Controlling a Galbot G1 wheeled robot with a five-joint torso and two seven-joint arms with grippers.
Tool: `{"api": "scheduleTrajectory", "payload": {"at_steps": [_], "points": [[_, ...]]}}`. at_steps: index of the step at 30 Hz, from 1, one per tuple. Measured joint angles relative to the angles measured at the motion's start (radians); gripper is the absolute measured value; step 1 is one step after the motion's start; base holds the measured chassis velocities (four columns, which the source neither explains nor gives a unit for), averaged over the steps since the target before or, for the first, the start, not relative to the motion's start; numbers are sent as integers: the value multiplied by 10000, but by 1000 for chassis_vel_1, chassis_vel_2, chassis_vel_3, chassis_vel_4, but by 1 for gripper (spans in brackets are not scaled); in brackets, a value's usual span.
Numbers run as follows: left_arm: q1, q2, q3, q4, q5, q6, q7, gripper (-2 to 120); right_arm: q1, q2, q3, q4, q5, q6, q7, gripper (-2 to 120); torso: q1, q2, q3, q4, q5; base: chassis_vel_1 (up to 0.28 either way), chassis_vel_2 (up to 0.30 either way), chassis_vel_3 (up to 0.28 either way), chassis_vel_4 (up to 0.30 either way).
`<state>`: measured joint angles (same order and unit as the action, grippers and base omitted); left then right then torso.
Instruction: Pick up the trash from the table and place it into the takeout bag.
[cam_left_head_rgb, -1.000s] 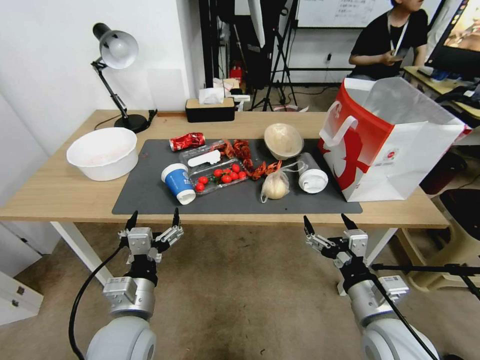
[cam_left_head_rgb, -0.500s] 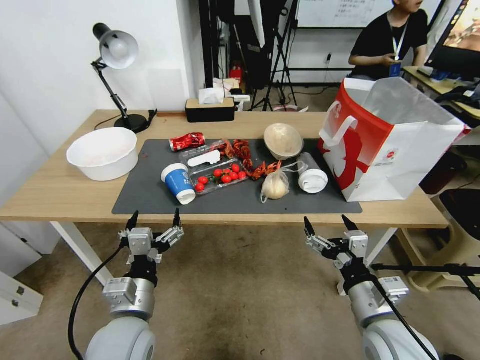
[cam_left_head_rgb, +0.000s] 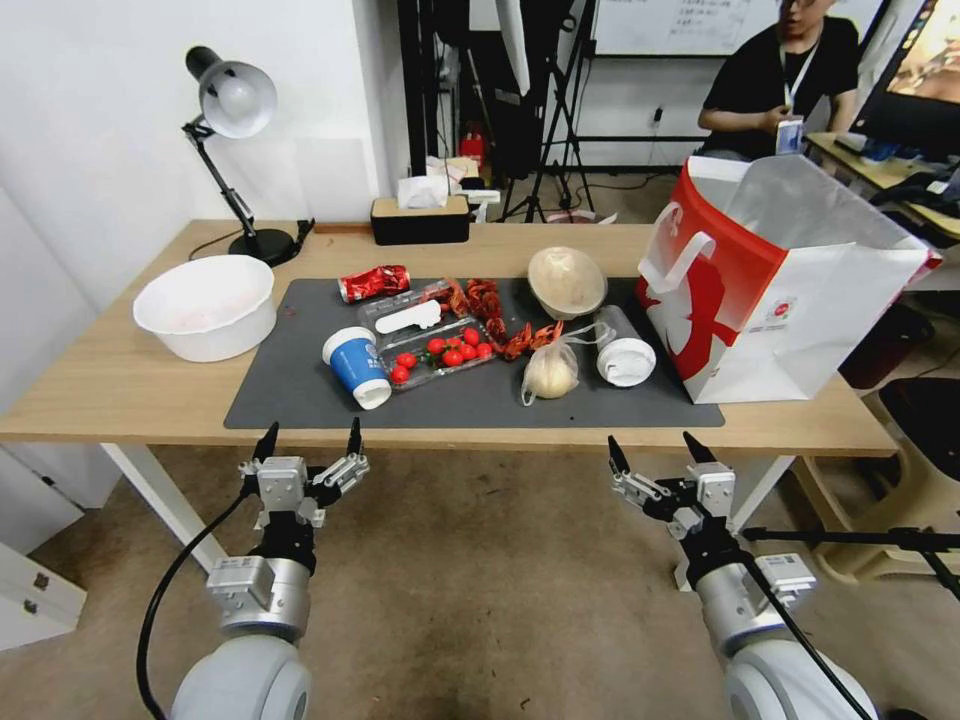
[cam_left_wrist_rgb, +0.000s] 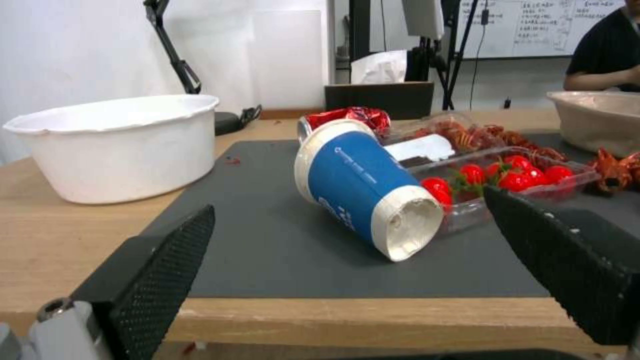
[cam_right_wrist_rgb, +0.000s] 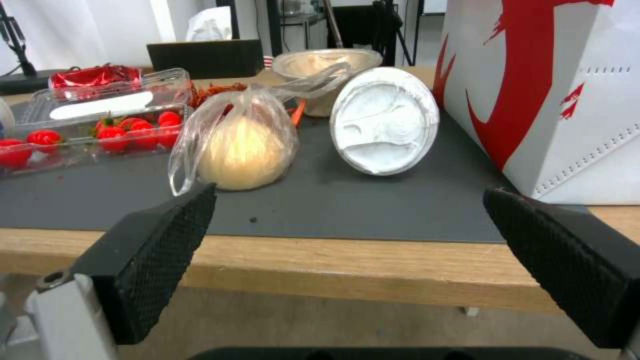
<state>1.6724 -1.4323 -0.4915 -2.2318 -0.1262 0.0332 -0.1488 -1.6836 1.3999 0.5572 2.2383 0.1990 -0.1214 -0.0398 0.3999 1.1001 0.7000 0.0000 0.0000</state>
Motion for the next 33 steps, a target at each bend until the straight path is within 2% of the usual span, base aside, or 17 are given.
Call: {"api": "scheduleTrajectory", "payload": {"at_steps": [10, 14, 17, 21, 24, 29, 33], "points": [[24, -47, 11, 95, 15, -13, 158, 100, 29, -95, -17, -65, -25, -56, -11, 100, 0, 0, 0, -1, 0, 0, 0, 0, 0], [15, -31, 34, 194, 22, -49, 341, 100, 302, -448, -37, -181, -5, -128, -7, 100, 0, -1, 0, 0, 1, 0, 0, 0, 0], [-40, -19, 44, 331, -8, -65, 430, 100, 1085, -985, -112, -394, 669, -101, 212, 100, 0, -1, 0, 0, 0, 0, 0, 0, 0], [-40, 5, -13, 360, -32, -72, 431, 100, 1870, -1309, -327, -688, 1515, 56, 423, 100, 1, -2, 1, 1, 1, 0, 0, 0, 0], [-39, 10, -30, 373, -34, -80, 431, 100, 2117, -1411, -407, -805, 1656, 60, 508, 100, 1, -2, 1, 1, 2, 0, 0, 0, 0], [-93, 10, -31, 470, -35, -93, 428, 100, 3481, -1858, -858, -1585, 2156, 67, 1181, 100, 1, -2, 1, 2, 1, 0, 0, 0, 0], [-144, 57, 35, 557, -39, -95, 428, 100, 3825, -1917, -948, -1830, 2286, 57, 1425, 100, 1, -2, 1, -1, 0, 0, 0, 0, 0]]}}
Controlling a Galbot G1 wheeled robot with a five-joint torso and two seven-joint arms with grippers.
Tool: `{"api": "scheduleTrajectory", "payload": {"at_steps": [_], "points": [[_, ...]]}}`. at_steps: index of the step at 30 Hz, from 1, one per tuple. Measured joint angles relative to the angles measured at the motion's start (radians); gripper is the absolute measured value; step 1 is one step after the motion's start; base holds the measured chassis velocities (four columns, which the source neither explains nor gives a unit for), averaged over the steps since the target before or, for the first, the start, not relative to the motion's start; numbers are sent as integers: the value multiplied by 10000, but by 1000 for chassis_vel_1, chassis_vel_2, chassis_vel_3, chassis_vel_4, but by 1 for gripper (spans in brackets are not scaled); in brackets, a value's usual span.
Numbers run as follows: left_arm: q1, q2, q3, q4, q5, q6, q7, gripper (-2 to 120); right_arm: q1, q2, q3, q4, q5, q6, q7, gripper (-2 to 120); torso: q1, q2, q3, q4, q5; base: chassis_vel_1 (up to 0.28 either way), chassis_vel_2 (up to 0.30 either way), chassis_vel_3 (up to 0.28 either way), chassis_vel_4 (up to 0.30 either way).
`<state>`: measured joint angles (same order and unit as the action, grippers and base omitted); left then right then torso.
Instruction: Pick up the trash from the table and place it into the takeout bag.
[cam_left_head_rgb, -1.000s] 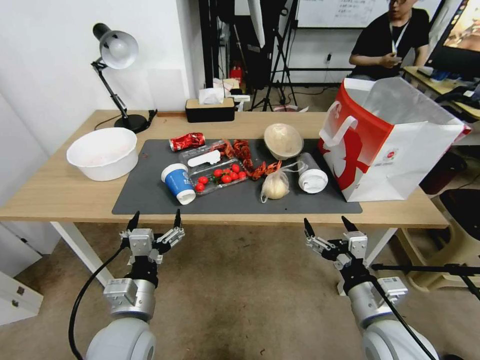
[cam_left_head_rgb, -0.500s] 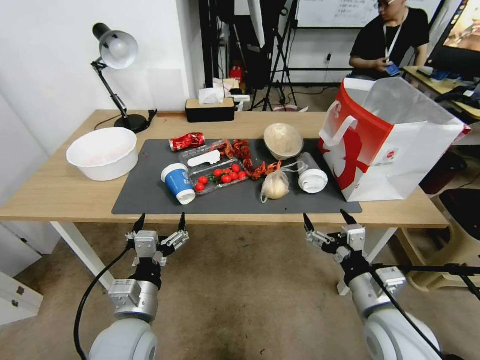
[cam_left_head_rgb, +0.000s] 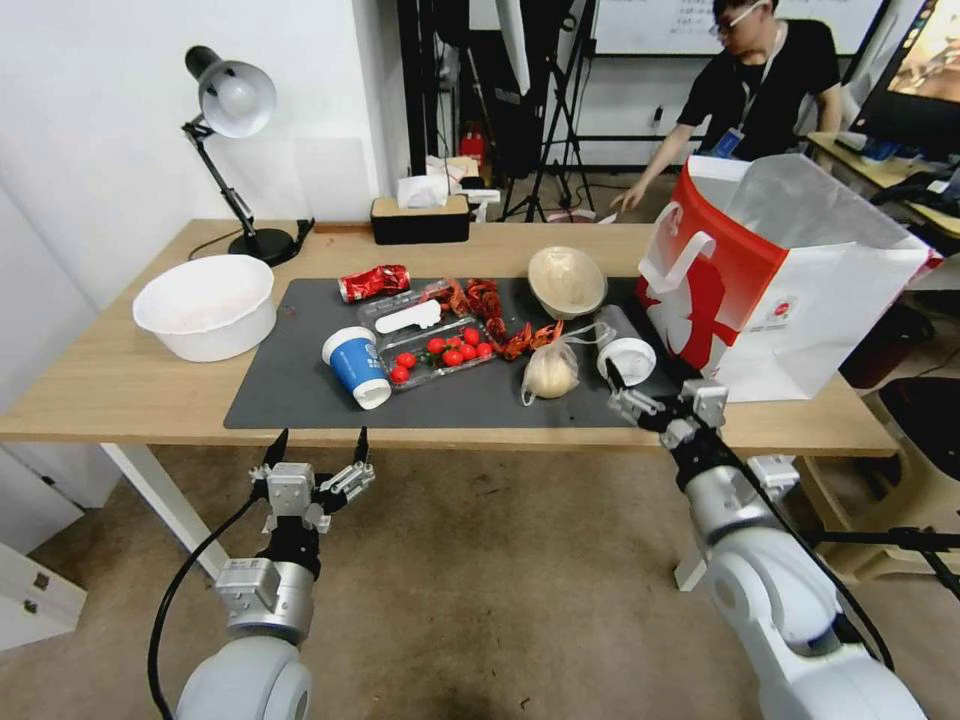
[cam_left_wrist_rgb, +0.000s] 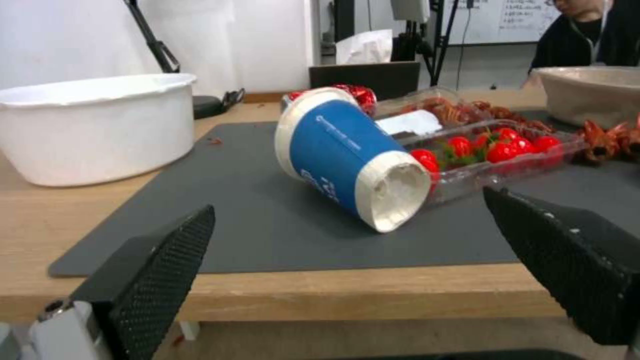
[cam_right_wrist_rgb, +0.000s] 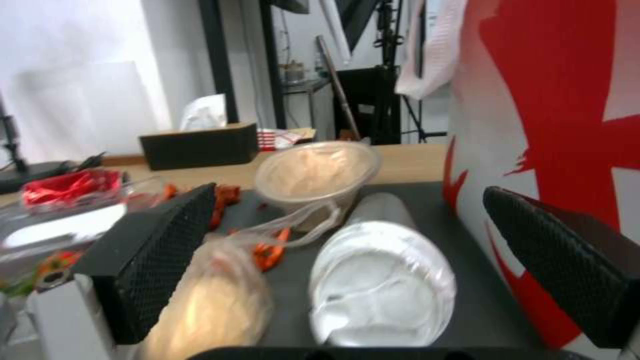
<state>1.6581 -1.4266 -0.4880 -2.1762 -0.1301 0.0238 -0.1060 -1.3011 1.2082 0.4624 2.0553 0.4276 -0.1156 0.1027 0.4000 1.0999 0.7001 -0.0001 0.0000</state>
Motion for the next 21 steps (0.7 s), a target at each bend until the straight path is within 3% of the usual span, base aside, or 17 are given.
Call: {"api": "scheduleTrajectory", "payload": {"at_steps": [11, 21], "points": [[48, -26, -47, 64, -14, -63, -19, 100, 1347, -65, -724, -1175, 367, -707, 967, 100, 0, 0, 0, 2, 0, 0, 0, 0, 0], [32, 33, -37, 124, -11, -79, -16, 100, 1467, 81, -814, -1545, 370, -989, 1388, 100, 0, 0, -1, 1, 0, 0, 0, 0, 0]]}}
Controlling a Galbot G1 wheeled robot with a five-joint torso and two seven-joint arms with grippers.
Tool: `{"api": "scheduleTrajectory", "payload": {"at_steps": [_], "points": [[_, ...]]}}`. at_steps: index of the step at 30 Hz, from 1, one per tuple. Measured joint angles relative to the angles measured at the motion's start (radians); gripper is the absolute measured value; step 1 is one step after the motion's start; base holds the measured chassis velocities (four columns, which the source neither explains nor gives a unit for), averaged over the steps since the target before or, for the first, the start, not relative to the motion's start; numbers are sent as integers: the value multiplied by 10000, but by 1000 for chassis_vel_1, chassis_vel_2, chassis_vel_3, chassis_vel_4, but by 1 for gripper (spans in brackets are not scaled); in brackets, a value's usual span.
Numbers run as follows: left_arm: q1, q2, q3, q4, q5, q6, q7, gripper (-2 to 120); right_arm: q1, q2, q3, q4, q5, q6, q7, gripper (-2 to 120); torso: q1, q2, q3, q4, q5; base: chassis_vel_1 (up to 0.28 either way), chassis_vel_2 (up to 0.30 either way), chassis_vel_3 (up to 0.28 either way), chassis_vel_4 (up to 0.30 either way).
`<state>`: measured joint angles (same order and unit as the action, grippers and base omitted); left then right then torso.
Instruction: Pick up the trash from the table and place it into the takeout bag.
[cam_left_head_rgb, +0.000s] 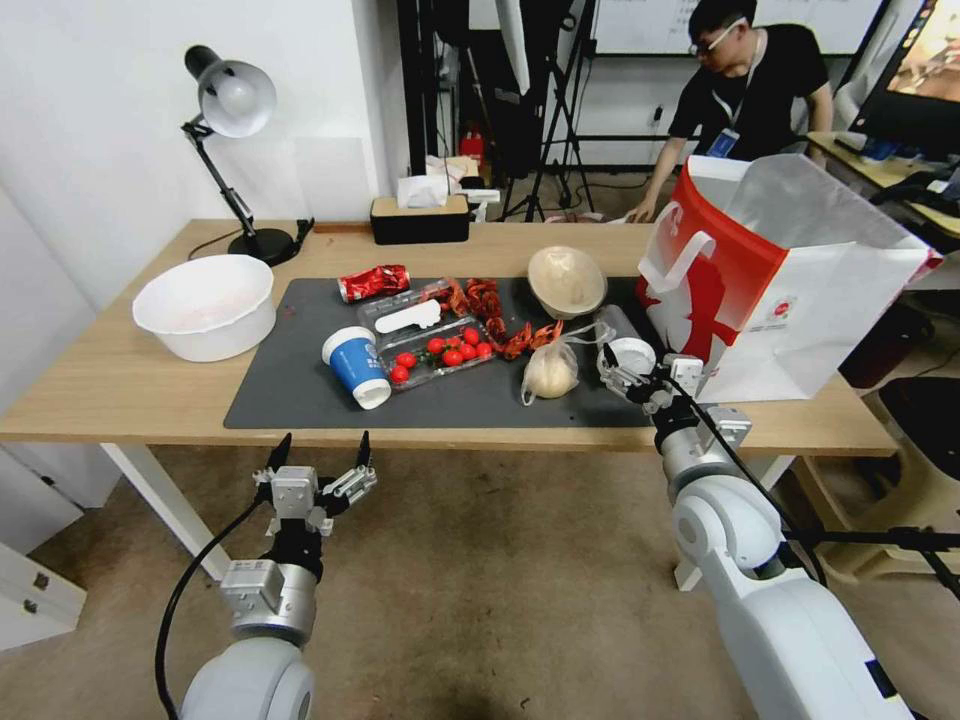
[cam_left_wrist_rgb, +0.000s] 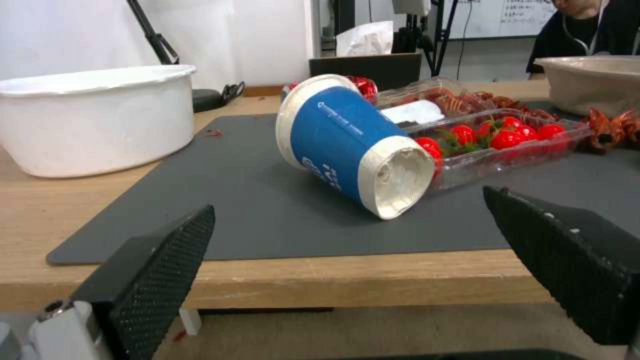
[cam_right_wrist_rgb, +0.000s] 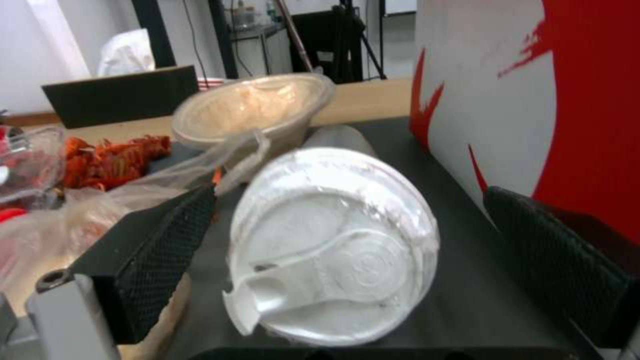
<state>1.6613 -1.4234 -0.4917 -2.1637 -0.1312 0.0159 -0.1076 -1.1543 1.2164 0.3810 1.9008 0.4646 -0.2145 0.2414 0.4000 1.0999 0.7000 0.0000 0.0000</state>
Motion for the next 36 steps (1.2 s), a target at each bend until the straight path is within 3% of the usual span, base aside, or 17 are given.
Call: {"api": "scheduleTrajectory", "payload": {"at_steps": [8, 13, 16, 20, 36], "points": [[-34, 34, 3, 50, -17, -30, 0, 100, 7, 29, 21, -101, 50, -62, 58, 100, 0, -1, 0, -1, 0, 0, 0, 0, 0], [-37, 35, 10, 62, -19, -32, 0, 100, 22, 30, 32, -126, 91, -75, 63, 91, 0, 0, 0, 0, 0, 0, 0, 0, 0], [-40, 36, 20, 75, -22, -33, 0, 100, 41, 29, 42, -159, 159, -87, 63, 73, 1, 0, 0, 0, -1, 0, 0, 0, 0], [-40, 43, 29, 95, -22, -38, 0, 100, 68, 25, 48, -220, 308, -119, 53, 67, 0, 0, 0, 0, 0, 0, 0, 0, 0], [-23, 156, 19, 89, -147, -168, -52, 100, 105, 63, 120, -418, 662, -338, -166, 67, 0, 2, -1, 1, 0, 0, 0, 0, 0]]}}
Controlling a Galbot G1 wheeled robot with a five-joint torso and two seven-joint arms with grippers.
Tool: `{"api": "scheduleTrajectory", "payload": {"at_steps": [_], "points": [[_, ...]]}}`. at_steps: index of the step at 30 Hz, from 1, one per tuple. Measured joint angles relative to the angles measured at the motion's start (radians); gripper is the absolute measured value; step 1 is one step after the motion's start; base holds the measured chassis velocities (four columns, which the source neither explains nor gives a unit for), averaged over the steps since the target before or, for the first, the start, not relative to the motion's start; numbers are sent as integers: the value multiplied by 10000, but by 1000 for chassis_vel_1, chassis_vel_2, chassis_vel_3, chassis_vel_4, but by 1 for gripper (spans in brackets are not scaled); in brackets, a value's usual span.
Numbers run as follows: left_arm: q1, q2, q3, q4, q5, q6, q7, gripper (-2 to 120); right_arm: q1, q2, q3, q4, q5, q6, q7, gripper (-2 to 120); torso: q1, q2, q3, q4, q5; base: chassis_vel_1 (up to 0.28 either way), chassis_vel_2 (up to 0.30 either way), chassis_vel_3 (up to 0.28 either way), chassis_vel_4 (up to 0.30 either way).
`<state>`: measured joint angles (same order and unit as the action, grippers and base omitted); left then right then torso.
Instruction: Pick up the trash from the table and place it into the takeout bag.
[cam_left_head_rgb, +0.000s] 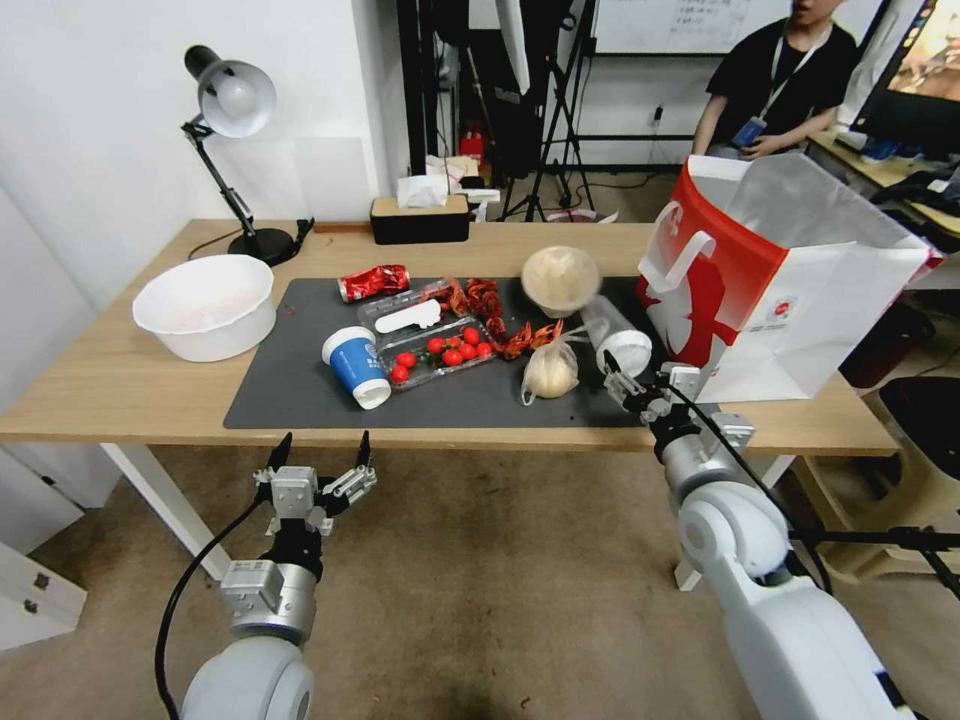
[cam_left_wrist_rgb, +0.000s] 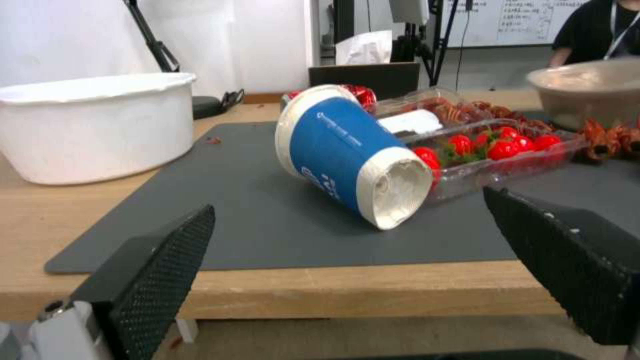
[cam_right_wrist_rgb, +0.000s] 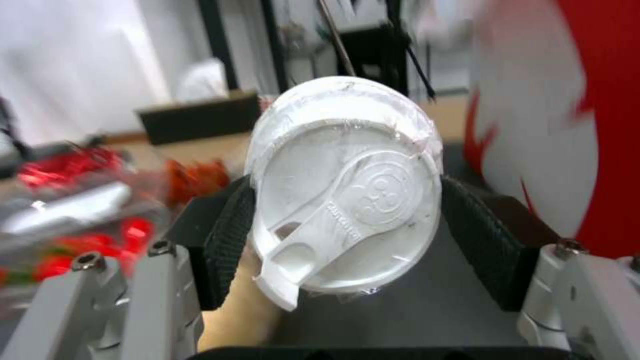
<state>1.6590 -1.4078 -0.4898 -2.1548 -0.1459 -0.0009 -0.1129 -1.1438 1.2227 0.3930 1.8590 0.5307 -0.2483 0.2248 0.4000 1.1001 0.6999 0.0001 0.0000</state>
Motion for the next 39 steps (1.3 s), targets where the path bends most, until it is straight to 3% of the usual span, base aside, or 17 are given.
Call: {"api": "scheduleTrajectory", "payload": {"at_steps": [3, 7, 10, 17, 22, 27, 31, 39], "points": [[-9, -18, 25, -2, 0, -13, -6, 100, -318, -131, 64, 515, -6, 163, -458, 67, 1, -1, 2, 0, 6, 0, 0, 0, 0], [6, -52, 21, -111, 39, -17, -17, 100, -1388, -746, 307, 2611, 35, 227, -573, 67, 0, 0, 1, -1, -2, 0, 0, 0, 0], [47, -69, 12, -141, 39, -39, -21, 100, -2083, -911, 527, 3384, 40, 114, -463, 67, 0, 0, 1, -2, -1, 0, 0, 0, 0], [102, -79, -14, -202, 42, -80, -44, 100, -2922, -830, 717, 4236, 19, 219, -565, 67, 0, 0, 1, 0, 0, 0, 0, 0, 0], [166, -27, -106, -313, 26, -148, -55, 100, -2670, -1043, 1033, 4928, 64, 509, -651, 67, 0, 0, 0, -1, 0, 0, 0, 0, 0], [201, -6, -102, -400, -65, -123, -56, 100, -1994, -1499, 1416, 4971, 603, 645, -505, 67, 0, 0, 1, 1, 0, 0, 0, 0, 0], [235, -14, -101, -437, -60, -105, -45, 100, -870, -2556, 2384, 4308, 2270, 992, -149, 67, 0, -1, 1, -1, 3, 0, 0, 0, 0], [253, -46, -114, -438, -35, -105, -45, 100, 84, -3380, 3140, 3436, 3499, 979, 165, 67, 0, -2, 2, -2, 2, 0, 0, 0, 0]]}}
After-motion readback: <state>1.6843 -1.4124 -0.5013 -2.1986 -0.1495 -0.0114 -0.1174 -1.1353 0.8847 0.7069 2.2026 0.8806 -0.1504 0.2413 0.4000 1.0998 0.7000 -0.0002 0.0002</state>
